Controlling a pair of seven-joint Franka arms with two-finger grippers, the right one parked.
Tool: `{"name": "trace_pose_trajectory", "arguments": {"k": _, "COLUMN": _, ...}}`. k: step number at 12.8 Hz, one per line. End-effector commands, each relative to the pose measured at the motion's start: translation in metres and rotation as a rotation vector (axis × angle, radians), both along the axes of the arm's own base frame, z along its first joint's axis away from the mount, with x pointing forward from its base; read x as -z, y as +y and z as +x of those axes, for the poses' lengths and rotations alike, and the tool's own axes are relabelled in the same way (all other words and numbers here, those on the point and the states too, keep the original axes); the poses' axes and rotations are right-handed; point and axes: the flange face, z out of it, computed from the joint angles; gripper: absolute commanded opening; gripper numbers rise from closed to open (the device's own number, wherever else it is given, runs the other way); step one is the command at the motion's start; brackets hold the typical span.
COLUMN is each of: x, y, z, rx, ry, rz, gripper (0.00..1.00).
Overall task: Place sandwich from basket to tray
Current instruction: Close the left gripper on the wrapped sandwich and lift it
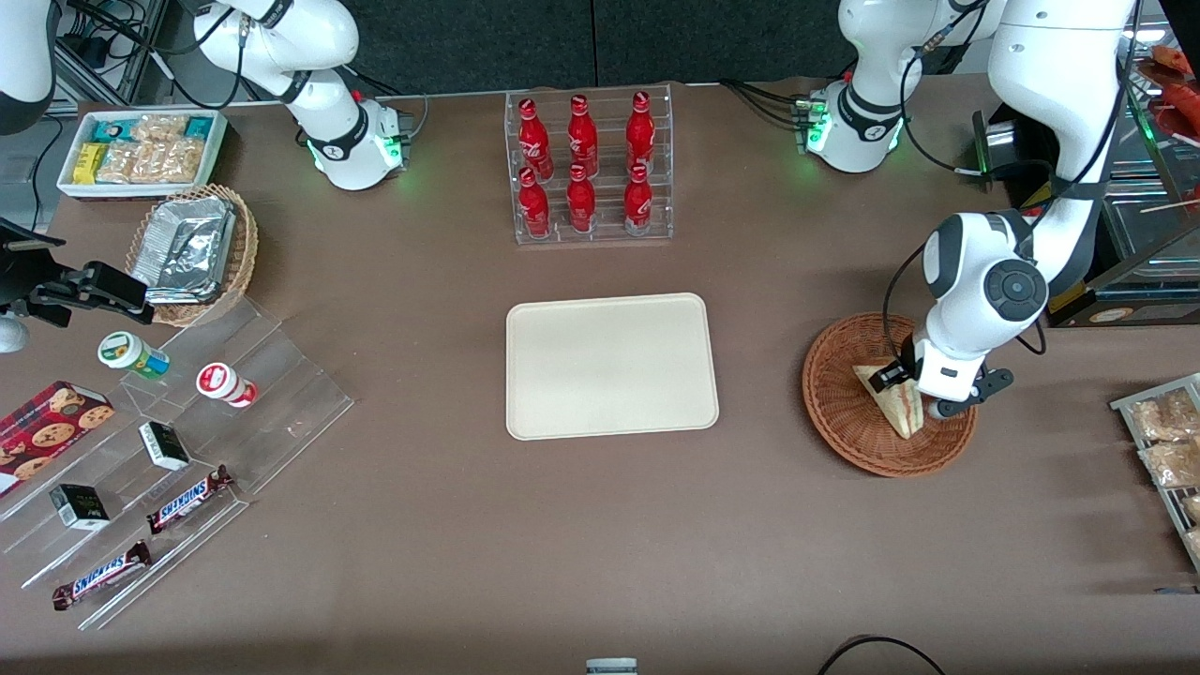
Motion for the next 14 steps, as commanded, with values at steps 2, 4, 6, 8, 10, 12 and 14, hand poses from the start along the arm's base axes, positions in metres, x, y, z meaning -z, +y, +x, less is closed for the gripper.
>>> {"name": "trace_pose_trajectory", "arguments": {"k": 2, "x": -0.023, "y": 0.001, "z": 0.002, "rx": -0.005, "ry": 0.02, "rz": 0.003, "gripper": 0.0}}
{"name": "trace_pose_trajectory", "arguments": {"k": 4, "x": -0.055, "y": -0.002, "z": 0.015, "rx": 0.008, "ry": 0.056, "rz": 0.018, "gripper": 0.0}}
{"name": "trace_pose_trajectory", "arguments": {"k": 6, "x": -0.088, "y": -0.013, "z": 0.026, "rx": 0.026, "ry": 0.098, "rz": 0.028, "gripper": 0.0}}
{"name": "trace_pose_trajectory", "arguments": {"k": 8, "x": -0.117, "y": -0.047, "z": 0.03, "rx": 0.083, "ry": 0.12, "rz": 0.024, "gripper": 0.0}}
{"name": "trace_pose_trajectory", "arguments": {"k": 10, "x": -0.135, "y": -0.093, "z": 0.028, "rx": 0.156, "ry": 0.138, "rz": 0.017, "gripper": 0.0}}
{"name": "trace_pose_trajectory", "arguments": {"k": 12, "x": -0.146, "y": -0.15, "z": 0.016, "rx": 0.243, "ry": 0.133, "rz": -0.001, "gripper": 0.0}}
{"name": "trace_pose_trajectory", "arguments": {"k": 14, "x": -0.151, "y": -0.205, "z": 0.004, "rx": 0.338, "ry": 0.124, "rz": -0.033, "gripper": 0.0}}
